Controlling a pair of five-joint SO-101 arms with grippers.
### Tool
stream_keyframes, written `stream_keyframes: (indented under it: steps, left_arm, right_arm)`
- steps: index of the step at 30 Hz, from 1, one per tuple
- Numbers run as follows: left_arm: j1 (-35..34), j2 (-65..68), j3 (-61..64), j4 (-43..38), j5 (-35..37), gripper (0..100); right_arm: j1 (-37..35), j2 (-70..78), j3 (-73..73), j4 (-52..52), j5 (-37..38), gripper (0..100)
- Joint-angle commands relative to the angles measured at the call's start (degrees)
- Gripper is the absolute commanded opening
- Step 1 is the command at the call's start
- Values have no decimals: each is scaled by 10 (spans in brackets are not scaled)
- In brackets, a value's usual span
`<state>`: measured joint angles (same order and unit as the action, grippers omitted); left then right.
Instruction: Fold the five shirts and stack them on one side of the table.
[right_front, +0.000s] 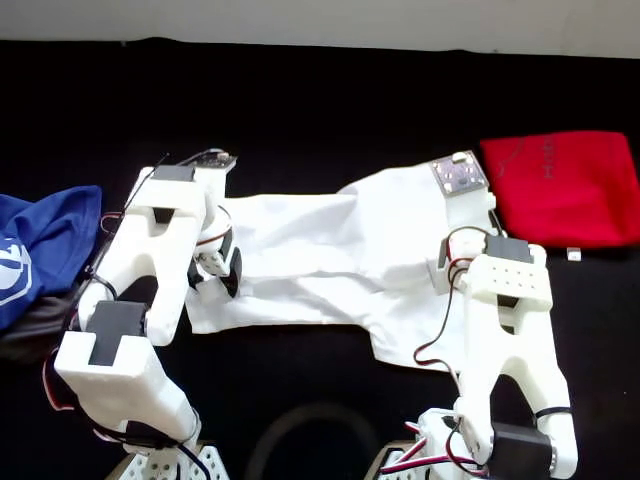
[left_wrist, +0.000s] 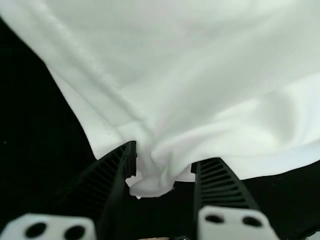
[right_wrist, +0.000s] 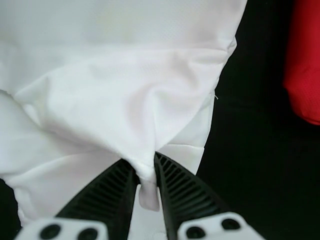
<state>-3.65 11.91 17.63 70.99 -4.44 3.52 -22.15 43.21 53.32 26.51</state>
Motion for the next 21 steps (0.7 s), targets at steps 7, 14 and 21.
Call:
stream_keyframes:
  steps: [7, 14, 21]
  left_arm:
    - [12, -28, -5, 8, 11, 8]
    - [12, -28, -72, 83, 11, 16]
    - [14, -27, -144, 137, 10, 16]
  right_arm:
    - [7, -22, 0, -5, 1, 6]
    - [7, -22, 0, -5, 1, 6]
    - [7, -24, -2, -7, 1, 6]
